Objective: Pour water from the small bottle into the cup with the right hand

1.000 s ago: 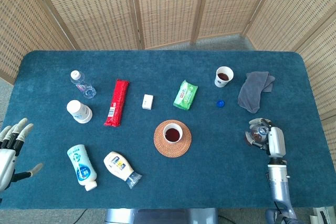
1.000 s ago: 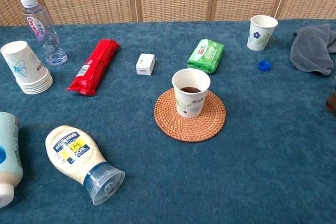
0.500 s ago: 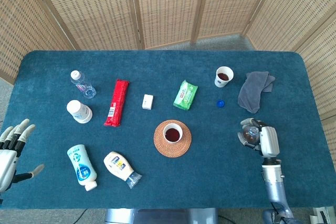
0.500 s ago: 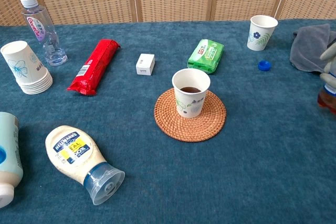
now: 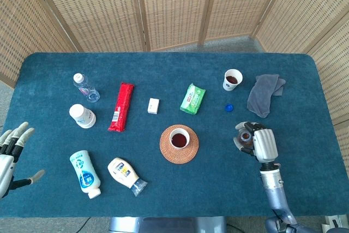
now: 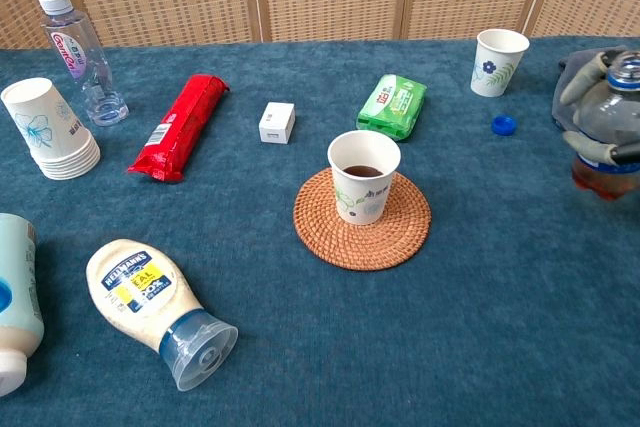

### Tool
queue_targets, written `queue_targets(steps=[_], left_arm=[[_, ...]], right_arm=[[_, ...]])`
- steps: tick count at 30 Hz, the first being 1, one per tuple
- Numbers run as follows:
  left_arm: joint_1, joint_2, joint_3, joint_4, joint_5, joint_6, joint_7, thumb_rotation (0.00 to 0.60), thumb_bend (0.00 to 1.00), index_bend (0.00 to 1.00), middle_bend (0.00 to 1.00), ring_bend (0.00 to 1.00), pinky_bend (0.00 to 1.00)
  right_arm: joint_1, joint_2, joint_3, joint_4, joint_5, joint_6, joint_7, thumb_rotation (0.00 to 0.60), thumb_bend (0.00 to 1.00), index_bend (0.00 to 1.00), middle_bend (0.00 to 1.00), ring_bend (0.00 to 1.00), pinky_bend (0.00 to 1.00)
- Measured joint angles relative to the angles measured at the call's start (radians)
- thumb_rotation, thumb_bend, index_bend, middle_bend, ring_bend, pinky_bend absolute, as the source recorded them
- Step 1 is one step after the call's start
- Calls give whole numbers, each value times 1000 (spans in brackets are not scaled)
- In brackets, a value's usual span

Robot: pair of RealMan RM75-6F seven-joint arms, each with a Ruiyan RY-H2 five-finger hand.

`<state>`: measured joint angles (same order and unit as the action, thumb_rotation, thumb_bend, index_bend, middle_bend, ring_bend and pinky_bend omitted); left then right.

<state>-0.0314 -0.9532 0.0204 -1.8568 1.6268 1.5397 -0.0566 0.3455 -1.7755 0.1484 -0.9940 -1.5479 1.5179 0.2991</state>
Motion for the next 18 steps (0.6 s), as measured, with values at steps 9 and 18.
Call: queue_targets(steps=[9,18], left_arm=[[4,15,2,11,7,15,-47,600,146,0,0,0,0],[6,24,4,18,10,19,-71,600,146,0,0,0,0]], right_arm=[[36,32,7,-168,-7,-37,-199,600,654,454,672,561,889],[77,40,10,-216,-8,-93,-321,600,653,454,671,561,889]])
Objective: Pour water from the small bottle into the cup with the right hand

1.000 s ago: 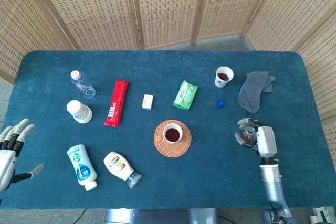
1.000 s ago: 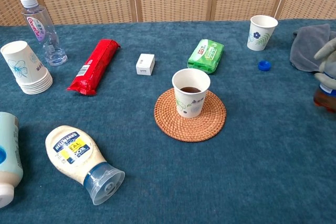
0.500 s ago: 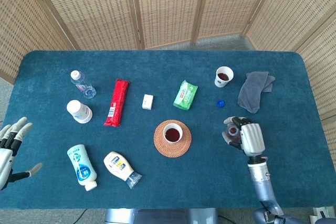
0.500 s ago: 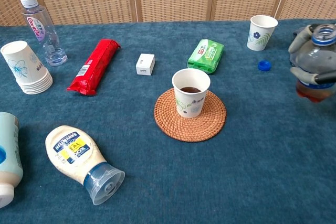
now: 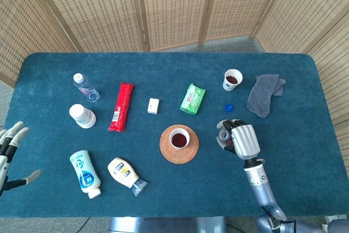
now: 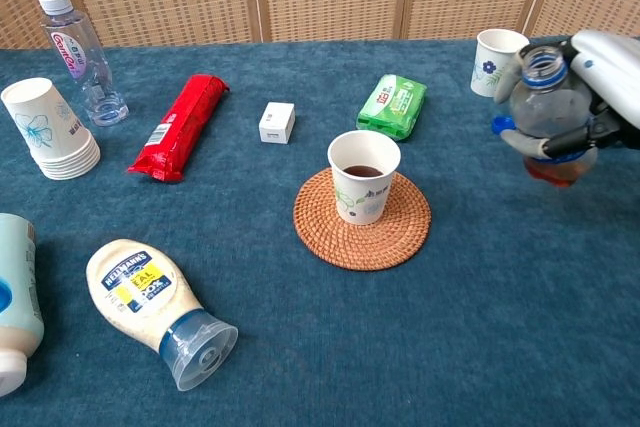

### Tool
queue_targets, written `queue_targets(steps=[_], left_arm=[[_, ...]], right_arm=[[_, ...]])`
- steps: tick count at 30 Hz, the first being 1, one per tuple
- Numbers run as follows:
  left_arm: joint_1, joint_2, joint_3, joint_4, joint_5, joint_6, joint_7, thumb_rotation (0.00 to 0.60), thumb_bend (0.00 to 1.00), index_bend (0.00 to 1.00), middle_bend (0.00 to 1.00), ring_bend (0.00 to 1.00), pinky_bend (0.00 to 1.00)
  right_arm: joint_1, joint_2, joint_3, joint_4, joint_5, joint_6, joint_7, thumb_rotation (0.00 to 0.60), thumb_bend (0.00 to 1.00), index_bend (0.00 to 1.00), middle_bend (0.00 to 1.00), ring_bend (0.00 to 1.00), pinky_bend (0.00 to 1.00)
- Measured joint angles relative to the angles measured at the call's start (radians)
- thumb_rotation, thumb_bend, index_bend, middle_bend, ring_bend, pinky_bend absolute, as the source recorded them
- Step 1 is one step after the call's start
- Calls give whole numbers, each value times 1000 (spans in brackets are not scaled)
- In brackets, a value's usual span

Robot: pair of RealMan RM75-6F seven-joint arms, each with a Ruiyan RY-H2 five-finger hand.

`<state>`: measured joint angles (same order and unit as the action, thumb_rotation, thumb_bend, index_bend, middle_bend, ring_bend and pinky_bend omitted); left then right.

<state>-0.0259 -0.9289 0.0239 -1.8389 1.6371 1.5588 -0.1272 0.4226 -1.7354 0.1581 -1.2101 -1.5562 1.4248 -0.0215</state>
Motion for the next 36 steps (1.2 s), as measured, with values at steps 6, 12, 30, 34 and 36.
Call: queue_targets(steps=[6,12,30,34,36], left_arm=[[-1,1,1,-1,-1,-3,0,600,146,0,0,0,0],[-2,2,2,-2,1,-4,-1,600,146,0,0,0,0],[7,16,1,12,3,18,-51,600,147,0,0,0,0],[6,18,2,12,3,15,-53,600,147,0,0,0,0],[6,19,2,13,2,15,-55,600,146,0,0,0,0]], right_arm=[[21,-6,1,-20,0,-23,-68,600,654,454,672,561,890],[47,-14,3,-48,-7,-41,-150,600,654,454,671,561,890],[109,-52,15,-65,-4,-95,-412,600,655,460,681,565,889],[117,-67,18,-56,4,-98,-471,600,656,469,686,574,890],[120,-72,20,-53,9,-100,-487,600,656,468,687,574,889]])
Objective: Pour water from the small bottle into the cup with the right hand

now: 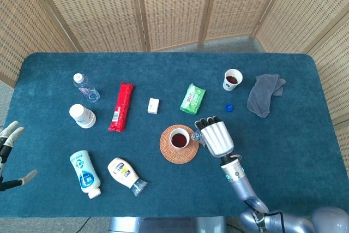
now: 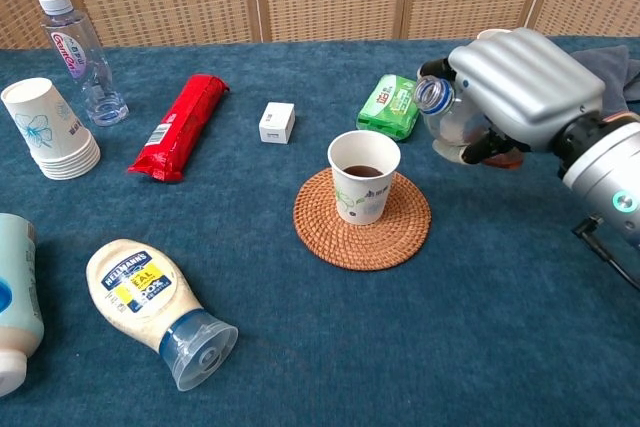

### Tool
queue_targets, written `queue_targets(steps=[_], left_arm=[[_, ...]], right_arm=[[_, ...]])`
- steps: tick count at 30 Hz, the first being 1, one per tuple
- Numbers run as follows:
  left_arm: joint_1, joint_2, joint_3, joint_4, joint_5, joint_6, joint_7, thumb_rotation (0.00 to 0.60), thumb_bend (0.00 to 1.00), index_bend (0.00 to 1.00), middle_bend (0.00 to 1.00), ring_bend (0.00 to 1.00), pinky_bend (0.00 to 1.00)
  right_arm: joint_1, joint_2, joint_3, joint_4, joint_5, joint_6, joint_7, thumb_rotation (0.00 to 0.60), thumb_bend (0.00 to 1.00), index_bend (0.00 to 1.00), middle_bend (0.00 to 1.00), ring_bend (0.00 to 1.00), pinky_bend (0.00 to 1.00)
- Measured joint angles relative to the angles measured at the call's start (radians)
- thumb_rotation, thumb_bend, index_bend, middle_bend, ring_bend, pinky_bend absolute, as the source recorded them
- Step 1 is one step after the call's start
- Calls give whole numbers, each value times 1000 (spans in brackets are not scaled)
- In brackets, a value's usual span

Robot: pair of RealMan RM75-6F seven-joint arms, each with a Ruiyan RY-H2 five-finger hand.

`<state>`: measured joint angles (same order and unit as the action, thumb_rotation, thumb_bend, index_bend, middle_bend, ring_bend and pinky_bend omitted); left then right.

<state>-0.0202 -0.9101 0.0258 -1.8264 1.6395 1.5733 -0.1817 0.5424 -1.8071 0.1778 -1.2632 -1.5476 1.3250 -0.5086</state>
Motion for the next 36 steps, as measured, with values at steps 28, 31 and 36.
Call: queue_targets(steps=[28,31,36], left_arm=[[-6,2,1,-2,-5,-14,-3,600,146,0,0,0,0],[-4,4,1,1,-3,-9,-12,600,146,0,0,0,0],[-2,8,0,6,-6,-5,-26,600,147,0,0,0,0]], right_arm=[[22,-4,-8,-39,51,-35,-336,600,658,458,689,574,889],[30,-4,-6,-53,55,-42,-365,600,657,458,689,574,889],[40,-7,-2,-69,66,-54,-401,600,659,457,689,574,889]])
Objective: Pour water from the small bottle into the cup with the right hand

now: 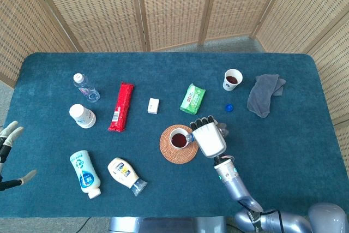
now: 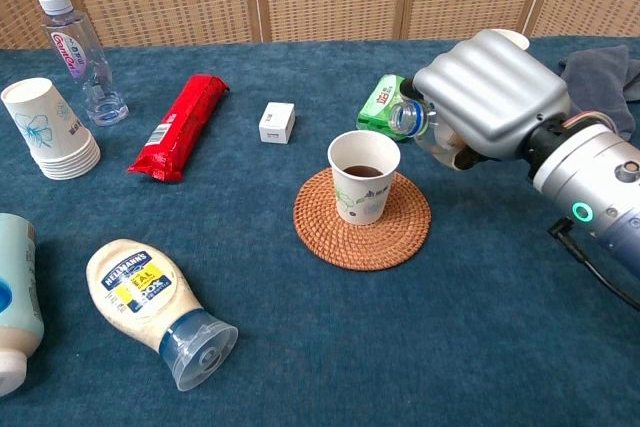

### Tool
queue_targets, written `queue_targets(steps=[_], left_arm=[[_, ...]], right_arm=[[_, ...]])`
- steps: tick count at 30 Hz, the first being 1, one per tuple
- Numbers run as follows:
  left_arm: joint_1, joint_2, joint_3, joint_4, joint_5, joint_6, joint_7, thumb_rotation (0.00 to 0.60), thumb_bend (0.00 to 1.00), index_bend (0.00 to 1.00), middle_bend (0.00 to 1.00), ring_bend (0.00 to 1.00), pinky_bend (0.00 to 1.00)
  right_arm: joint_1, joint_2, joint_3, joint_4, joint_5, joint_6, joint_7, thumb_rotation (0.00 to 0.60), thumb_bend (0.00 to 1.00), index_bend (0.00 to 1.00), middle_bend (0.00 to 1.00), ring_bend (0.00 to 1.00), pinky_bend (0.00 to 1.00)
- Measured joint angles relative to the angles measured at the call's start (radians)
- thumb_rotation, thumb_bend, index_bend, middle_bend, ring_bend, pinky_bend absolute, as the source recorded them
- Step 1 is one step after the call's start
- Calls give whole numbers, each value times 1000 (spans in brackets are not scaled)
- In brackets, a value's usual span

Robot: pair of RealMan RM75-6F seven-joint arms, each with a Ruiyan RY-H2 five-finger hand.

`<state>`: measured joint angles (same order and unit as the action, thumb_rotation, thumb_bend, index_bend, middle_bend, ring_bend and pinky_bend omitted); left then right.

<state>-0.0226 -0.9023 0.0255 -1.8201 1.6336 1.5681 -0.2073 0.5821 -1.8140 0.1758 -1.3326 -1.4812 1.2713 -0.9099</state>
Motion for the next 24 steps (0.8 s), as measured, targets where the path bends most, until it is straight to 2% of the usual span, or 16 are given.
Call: queue_targets(steps=[13,24], left_arm=[[-3,3,-1,3,-4,-6,-11,600,146,0,0,0,0],[-3,4,-4,4,-8,-4,-16,600,147,0,0,0,0]], right_arm=[[27,-11,15,-15,31,-17,-92,600,669,453,693,574,889],[41,-16,5,1,33,-19,-147,600,665,454,693,575,890]])
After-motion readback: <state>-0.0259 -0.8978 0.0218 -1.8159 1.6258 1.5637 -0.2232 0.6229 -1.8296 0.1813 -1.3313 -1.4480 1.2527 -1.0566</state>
